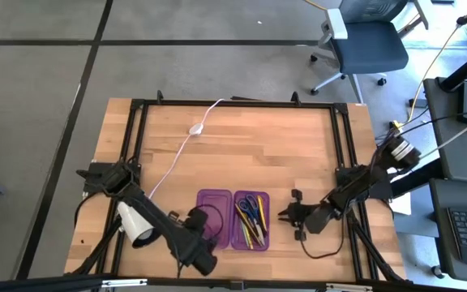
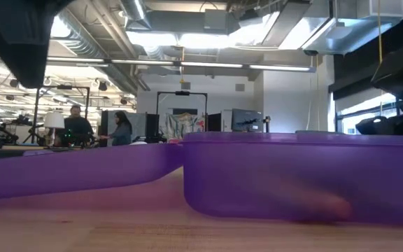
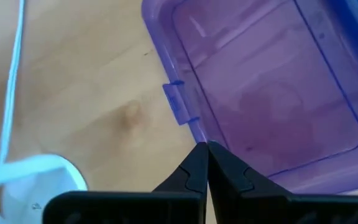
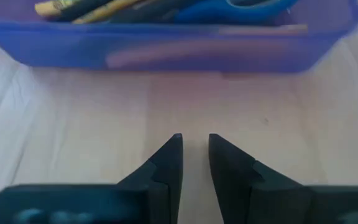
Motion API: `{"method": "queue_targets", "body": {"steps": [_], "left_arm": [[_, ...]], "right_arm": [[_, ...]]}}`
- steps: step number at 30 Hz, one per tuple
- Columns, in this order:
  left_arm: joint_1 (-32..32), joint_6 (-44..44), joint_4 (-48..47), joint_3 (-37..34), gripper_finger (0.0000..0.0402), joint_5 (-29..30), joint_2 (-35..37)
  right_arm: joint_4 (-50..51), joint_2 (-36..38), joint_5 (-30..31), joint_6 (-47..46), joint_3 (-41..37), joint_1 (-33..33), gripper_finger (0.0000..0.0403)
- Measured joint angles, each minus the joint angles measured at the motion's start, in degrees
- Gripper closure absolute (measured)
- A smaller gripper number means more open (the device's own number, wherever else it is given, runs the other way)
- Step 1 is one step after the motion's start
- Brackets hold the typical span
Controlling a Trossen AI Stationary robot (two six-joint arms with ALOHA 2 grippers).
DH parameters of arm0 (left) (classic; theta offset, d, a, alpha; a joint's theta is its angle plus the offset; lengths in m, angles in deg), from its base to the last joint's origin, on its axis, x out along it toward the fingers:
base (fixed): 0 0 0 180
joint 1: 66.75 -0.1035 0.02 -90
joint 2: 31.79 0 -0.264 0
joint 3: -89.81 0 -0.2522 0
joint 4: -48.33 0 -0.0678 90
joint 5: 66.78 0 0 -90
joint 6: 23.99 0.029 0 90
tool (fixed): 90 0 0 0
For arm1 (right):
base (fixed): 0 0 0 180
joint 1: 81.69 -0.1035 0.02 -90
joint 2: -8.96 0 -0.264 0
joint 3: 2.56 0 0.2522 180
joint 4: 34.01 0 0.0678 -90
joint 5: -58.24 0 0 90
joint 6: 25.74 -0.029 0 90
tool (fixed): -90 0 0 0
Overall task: Pick & place school supplies into a supply box
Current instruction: Close the purple supply box
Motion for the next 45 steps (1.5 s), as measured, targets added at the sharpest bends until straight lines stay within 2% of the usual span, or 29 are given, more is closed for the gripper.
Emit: {"method": "queue_targets", "body": {"steps": [7, 11, 15, 18, 22, 27, 31, 35, 45], "left_arm": [[-1.8, 9.4, -1.2, 0.0, 0.04, -0.4, 3.8], [-2.0, 10.7, -2.2, -0.5, 0.04, 4.6, 8.9], [-2.5, 11.6, 9.2, -6.8, 0.0401, 7.7, 13.1], [-3.5, 14.5, 14.3, -13.1, 0.04, 3.3, 13.6], [-4.4, 9.5, 17.6, -21.0, 0.0401, 1.1, 17.2], [-4.8, 7.6, 30.8, -30.4, 0.0398, 1.3, 22.7], [-4.8, 4.9, 32.3, -35.7, 0.0398, 1.6, 26.1], [-4.8, 0.0, 32.4, -38.1, 0.0398, 2.0, 27.7], [-4.8, 0.9, 32.4, -38.1, 0.039, 3.6, 27.8]], "right_arm": [[-0.5, -3.5, 0.0, 0.4, 2.8, 0.0, 0.0321], [-0.1, -3.5, -0.1, 0.4, 2.9, 0.1, 0.0321], [-0.1, -3.5, 0.0, 0.3, 2.9, 0.0, 0.0321], [-0.1, -3.6, -0.1, 0.3, 2.9, 0.0, 0.0321], [-0.1, -3.6, -0.1, 0.3, 2.9, 0.0, 0.0321], [0.0, -3.6, -0.1, 0.3, 2.9, 0.0, 0.0321], [-0.1, -3.6, -0.2, 0.4, 2.8, 0.1, 0.0321], [-0.1, -3.6, -0.2, 0.4, 2.8, 0.1, 0.0321], [0.0, -3.6, 0.2, 0.5, 2.8, 0.1, 0.0321]]}}
